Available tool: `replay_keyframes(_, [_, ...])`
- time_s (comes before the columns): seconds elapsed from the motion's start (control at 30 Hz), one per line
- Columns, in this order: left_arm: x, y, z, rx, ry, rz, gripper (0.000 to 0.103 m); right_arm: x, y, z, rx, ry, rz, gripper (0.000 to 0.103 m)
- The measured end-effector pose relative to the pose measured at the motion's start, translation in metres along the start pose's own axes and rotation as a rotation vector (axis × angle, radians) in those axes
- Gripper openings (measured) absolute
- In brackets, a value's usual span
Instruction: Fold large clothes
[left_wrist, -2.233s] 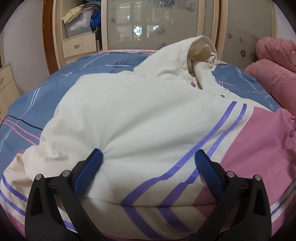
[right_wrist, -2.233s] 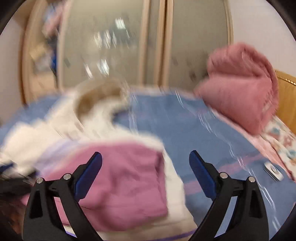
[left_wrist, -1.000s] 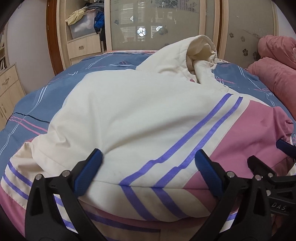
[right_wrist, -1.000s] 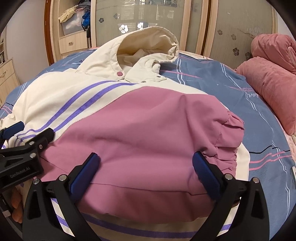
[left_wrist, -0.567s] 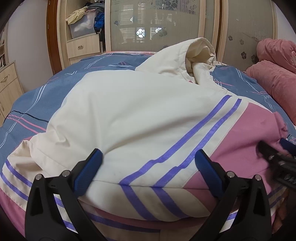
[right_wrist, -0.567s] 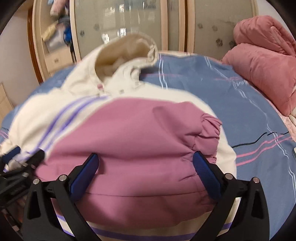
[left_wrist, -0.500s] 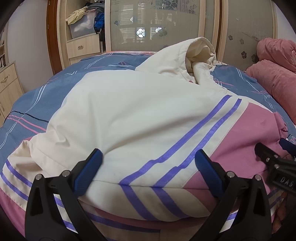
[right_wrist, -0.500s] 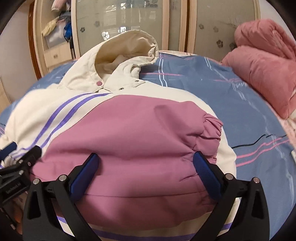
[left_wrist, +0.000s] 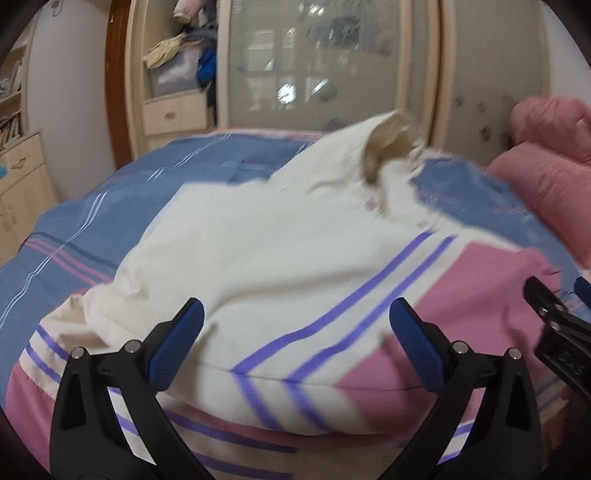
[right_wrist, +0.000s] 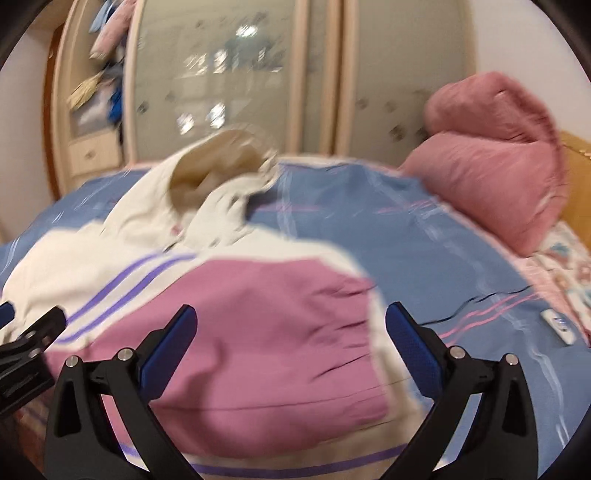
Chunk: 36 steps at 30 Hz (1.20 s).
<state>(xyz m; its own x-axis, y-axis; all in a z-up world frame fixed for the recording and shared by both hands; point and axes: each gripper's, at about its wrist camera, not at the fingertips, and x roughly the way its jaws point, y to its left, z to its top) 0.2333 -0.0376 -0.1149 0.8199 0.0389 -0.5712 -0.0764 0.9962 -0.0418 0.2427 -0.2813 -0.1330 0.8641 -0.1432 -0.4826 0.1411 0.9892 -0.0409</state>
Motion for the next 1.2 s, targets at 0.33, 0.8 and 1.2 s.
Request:
replay_keyframes(0.33, [0.044, -0.020, -0.016, 0.093, 0.142, 0.017, 0.101, 0.061, 0.003, -0.016, -0.034, 0.287, 0.023, 0.102])
replay_keyframes(0.8, [0.040, -0.019, -0.020, 0.096, 0.132, 0.022, 0.101, 0.063, 0.001, -0.018, -0.033, 0.284, 0.020, 0.102])
replay_keyframes(1.2, [0.039, -0.019, -0.019, 0.098, 0.131, 0.023, 0.101, 0.062, 0.003, -0.018, -0.031, 0.278, 0.016, 0.102])
